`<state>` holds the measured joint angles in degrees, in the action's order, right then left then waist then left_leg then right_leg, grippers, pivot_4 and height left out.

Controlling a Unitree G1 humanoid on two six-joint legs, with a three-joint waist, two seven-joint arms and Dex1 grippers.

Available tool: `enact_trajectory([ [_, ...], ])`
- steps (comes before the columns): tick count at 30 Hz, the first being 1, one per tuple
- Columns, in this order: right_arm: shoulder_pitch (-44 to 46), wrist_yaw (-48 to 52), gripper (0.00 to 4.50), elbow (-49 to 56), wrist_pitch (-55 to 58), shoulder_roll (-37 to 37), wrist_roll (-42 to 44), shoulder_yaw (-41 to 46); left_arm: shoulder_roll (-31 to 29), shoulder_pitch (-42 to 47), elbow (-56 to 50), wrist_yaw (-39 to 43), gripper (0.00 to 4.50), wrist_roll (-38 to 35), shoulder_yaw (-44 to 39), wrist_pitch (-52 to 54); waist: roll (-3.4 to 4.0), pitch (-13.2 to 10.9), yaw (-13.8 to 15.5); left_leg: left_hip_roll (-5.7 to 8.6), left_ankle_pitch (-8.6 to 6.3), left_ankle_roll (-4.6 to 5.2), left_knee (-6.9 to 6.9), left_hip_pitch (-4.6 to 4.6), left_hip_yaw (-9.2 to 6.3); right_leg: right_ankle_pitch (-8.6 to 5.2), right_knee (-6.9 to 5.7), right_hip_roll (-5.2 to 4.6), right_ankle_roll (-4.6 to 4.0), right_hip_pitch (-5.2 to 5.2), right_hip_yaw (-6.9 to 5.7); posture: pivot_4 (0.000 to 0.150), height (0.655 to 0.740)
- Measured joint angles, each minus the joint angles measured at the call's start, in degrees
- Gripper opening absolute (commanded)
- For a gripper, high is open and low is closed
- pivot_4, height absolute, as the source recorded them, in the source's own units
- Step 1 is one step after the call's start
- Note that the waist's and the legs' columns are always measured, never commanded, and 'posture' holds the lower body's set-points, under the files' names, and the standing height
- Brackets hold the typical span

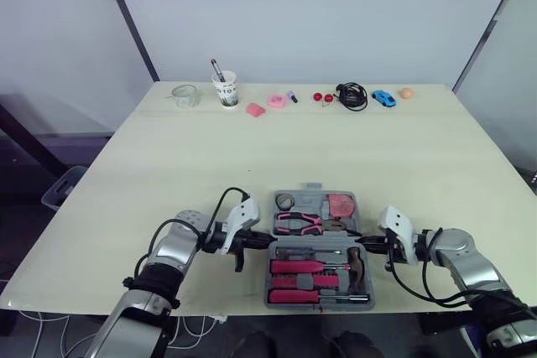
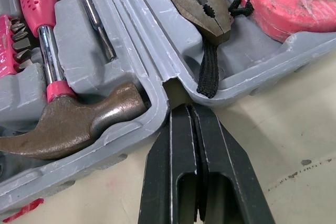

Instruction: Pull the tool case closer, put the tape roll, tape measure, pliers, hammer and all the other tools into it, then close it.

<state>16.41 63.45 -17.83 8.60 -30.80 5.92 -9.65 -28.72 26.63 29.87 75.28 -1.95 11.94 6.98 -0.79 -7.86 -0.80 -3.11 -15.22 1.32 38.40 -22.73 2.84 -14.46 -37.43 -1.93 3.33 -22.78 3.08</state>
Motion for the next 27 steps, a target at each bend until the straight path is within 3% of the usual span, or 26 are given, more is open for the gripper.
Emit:
enact_trajectory([
  [9,-0.35,-1.44,0.0,0.0,1.14,-0.35,1.71,1.75,-1.52,-1.33,-1.69,-0.07,0.04,-0.84,-0.23,-0.55,0.0,-0.01,-0.09,-0.01,0.0,0.0,0.0,0.0,0.01,0.0,-0.01,0.0,0.0,-0.01,0.01,0.15,0.74],
  [14,-1.75,-1.29,2.07,2.52,7.94,-4.2,7.49,8.53,-5.31,-6.23,-7.2,-0.15,0.0,-4.42,-2.99,-0.01,-0.05,-0.05,0.02,-0.04,0.0,0.0,-0.01,-0.04,0.0,0.0,-0.01,-0.03,-0.01,-0.03,-0.01,0.15,0.74],
  [19,-0.03,-1.27,3.79,2.09,14.41,-4.77,10.46,10.02,-6.98,-8.75,-14.66,-0.68,0.0,-8.18,-6.58,0.46,-0.04,-0.06,-0.04,-0.04,0.0,0.0,-0.01,-0.02,0.05,-0.07,-0.03,-0.05,-0.14,-0.03,0.03,0.15,0.74],
  [20,1.52,-1.38,4.45,1.39,17.01,-4.61,11.35,10.12,-7.03,-9.73,-17.13,-0.59,0.0,-9.51,-6.93,1.35,-0.03,-0.07,-0.14,-0.04,0.0,0.0,-0.01,-0.02,0.06,-0.06,-0.03,-0.05,-0.13,-0.03,0.04,0.15,0.74],
  [27,13.74,-2.86,4.48,-8.78,27.0,-0.91,12.58,8.98,-7.13,-13.66,-28.98,-0.06,0.0,-12.95,-3.11,7.73,0.06,-0.15,-0.17,-0.02,0.0,0.0,-0.02,-0.04,0.11,-0.03,0.0,-0.04,-0.07,-0.04,0.07,0.15,0.74],
])
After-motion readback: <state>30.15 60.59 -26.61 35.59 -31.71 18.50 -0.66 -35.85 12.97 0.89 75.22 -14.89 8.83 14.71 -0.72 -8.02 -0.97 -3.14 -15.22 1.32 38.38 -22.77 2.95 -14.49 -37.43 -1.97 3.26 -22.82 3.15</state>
